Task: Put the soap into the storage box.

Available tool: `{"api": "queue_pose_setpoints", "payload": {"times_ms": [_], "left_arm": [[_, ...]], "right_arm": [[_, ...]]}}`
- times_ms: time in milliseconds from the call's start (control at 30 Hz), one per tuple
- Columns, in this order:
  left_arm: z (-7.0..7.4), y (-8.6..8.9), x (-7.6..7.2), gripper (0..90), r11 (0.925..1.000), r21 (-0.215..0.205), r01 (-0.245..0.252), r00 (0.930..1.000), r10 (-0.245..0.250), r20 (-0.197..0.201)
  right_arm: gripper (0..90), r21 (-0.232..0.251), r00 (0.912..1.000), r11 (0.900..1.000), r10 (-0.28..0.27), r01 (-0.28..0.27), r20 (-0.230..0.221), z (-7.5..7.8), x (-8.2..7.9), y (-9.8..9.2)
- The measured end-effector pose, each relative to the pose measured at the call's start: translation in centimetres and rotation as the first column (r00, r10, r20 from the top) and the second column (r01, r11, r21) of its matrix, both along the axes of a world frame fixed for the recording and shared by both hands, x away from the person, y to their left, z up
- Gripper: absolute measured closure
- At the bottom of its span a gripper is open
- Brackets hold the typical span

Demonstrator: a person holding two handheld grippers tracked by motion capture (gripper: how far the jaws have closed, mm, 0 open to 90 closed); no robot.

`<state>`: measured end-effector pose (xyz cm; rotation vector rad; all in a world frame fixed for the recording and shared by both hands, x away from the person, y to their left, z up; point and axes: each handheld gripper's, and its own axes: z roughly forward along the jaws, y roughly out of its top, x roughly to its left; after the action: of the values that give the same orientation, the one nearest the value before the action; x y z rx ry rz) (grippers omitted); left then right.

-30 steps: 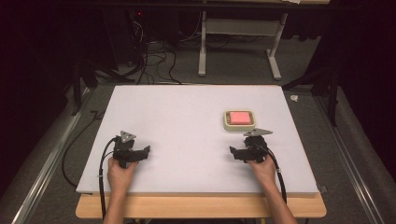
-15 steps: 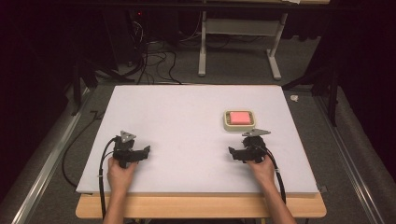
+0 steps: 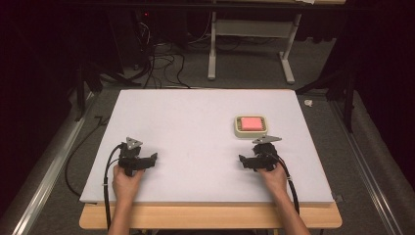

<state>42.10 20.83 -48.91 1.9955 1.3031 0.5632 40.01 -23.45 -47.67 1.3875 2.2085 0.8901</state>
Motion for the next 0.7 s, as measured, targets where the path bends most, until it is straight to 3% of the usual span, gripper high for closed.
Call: {"api": "queue_pose_setpoints", "payload": {"times_ms": [167, 333, 700], "left_arm": [[0.00, -0.01, 0.00, 19.7, 1.0000, 0.000, -0.001, 1.0000, 0.001, 0.001], [-0.02, -0.03, -0.02, 19.7, 1.0000, -0.001, -0.001, 1.0000, 0.001, 0.004], [-0.02, -0.03, -0.03, 19.7, 1.0000, -0.001, -0.001, 1.0000, 0.001, 0.005]], "right_arm": [[16.4, -0.028, 1.0000, 1.000, 0.008, -0.008, 0.001, -0.40, 0.03, 0.35], [15.0, -0.018, 0.9997, 1.000, 0.005, -0.005, 0.025, -0.70, -0.03, 0.26], [15.0, -0.017, 0.9996, 1.000, 0.006, -0.005, 0.027, -0.73, -0.06, 0.26]]}}
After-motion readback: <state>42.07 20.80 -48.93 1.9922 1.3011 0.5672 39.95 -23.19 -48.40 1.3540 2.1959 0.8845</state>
